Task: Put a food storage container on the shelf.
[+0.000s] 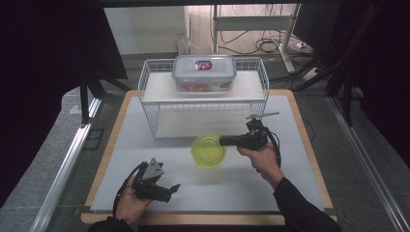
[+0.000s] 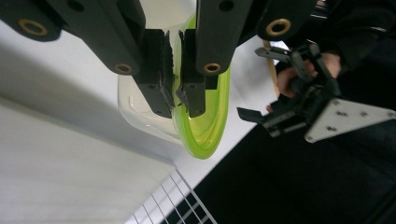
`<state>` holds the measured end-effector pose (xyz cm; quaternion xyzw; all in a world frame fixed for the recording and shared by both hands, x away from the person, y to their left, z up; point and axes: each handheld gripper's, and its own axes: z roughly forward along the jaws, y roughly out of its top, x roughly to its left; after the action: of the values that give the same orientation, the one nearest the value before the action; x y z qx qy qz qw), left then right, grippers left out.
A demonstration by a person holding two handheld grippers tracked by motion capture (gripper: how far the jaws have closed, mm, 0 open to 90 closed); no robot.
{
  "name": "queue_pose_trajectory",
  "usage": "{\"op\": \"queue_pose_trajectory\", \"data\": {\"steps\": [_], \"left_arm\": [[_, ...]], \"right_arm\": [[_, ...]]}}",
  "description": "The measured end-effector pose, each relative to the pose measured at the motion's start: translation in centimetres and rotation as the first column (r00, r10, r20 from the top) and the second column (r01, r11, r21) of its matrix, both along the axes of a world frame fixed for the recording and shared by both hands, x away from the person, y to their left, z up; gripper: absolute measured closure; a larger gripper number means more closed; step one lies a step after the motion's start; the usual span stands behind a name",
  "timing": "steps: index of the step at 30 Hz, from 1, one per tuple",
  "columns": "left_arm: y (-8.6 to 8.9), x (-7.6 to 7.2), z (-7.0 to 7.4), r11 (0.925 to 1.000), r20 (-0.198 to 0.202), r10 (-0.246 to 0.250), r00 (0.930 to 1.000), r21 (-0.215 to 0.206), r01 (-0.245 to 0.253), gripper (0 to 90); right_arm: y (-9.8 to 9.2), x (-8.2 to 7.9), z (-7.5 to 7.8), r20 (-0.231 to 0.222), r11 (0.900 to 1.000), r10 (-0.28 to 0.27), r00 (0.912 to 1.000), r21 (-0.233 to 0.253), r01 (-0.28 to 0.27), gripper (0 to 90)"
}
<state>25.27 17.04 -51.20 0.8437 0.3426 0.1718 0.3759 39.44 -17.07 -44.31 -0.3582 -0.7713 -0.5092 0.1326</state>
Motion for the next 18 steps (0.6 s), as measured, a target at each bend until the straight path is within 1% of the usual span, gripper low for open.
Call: {"op": "queue_pose_trajectory", "data": {"steps": [5,7,10,15,18], "left_arm": [[0.1,0.0,0.1,0.9999,0.003,0.001,1.0,-0.013,-0.001,3.2],[0.1,0.0,0.1,0.9999,0.003,0.002,1.0,-0.011,-0.002,3.2],[0.1,0.0,0.0,1.0,0.0,0.001,1.0,-0.005,-0.001,3.1],[0.0,0.0,0.0,1.0,0.0,-0.002,1.0,0.003,0.002,3.1],[0.1,0.0,0.1,1.0,0.003,-0.001,1.0,-0.004,0.001,3.1]], "right_arm": [[-0.3,0.0,1.8,0.002,0.999,-0.006,1.0,0.039,0.006,84.2],[-0.4,0.1,2.6,0.012,0.999,-0.007,0.9999,0.053,0.007,84.2],[-0.5,0.2,4.0,0.014,0.997,-0.01,0.9999,0.074,0.009,84.2],[-0.6,0.5,6.5,0.028,0.993,-0.015,0.9995,0.115,0.011,84.2],[-0.5,0.9,8.4,0.038,0.991,-0.015,0.9992,0.136,0.01,84.2]]}}
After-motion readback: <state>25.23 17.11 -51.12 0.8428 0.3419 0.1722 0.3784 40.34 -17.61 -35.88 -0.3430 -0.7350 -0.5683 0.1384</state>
